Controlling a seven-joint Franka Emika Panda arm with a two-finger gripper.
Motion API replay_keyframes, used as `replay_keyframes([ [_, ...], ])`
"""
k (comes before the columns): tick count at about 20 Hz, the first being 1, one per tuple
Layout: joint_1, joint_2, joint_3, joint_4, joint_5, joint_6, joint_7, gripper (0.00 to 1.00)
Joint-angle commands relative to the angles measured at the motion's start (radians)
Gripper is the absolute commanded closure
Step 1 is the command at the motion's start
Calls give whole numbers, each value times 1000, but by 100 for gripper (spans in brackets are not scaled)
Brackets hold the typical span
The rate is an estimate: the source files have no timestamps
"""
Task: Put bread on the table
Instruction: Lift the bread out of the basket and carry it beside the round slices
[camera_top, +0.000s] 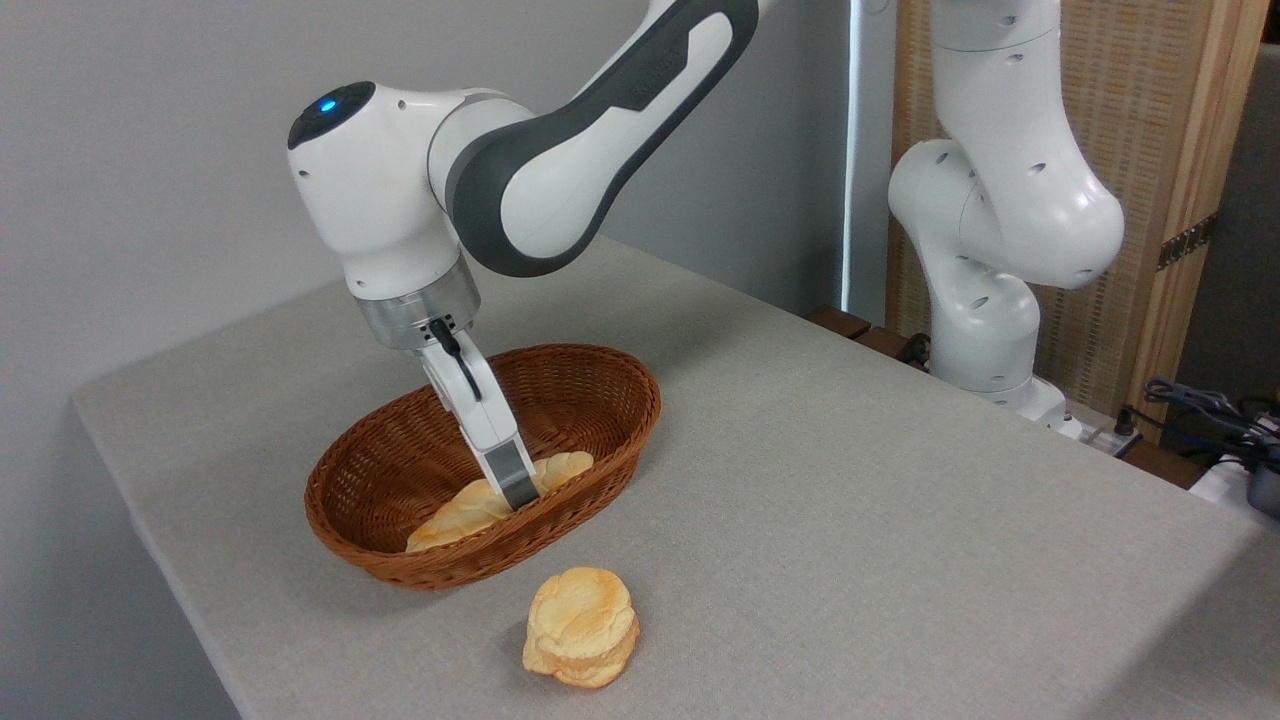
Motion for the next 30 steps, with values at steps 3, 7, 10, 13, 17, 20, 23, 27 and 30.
replay_keyframes([
  [3,-6,12,0,2,5,42,-4,83],
  [7,-6,8,0,3,5,42,-4,83],
  [10,-6,6,0,2,3,38,-4,83],
  [13,-6,0,0,3,0,39,-5,83],
  [17,-6,-29,-1,6,-5,35,-5,83],
  [20,-6,-60,-1,11,-15,32,-7,82],
  [23,-6,-89,0,11,-41,27,-8,82],
  [27,-6,-115,3,11,-60,9,-10,82],
  [30,-4,-141,13,21,-66,-13,-5,82],
])
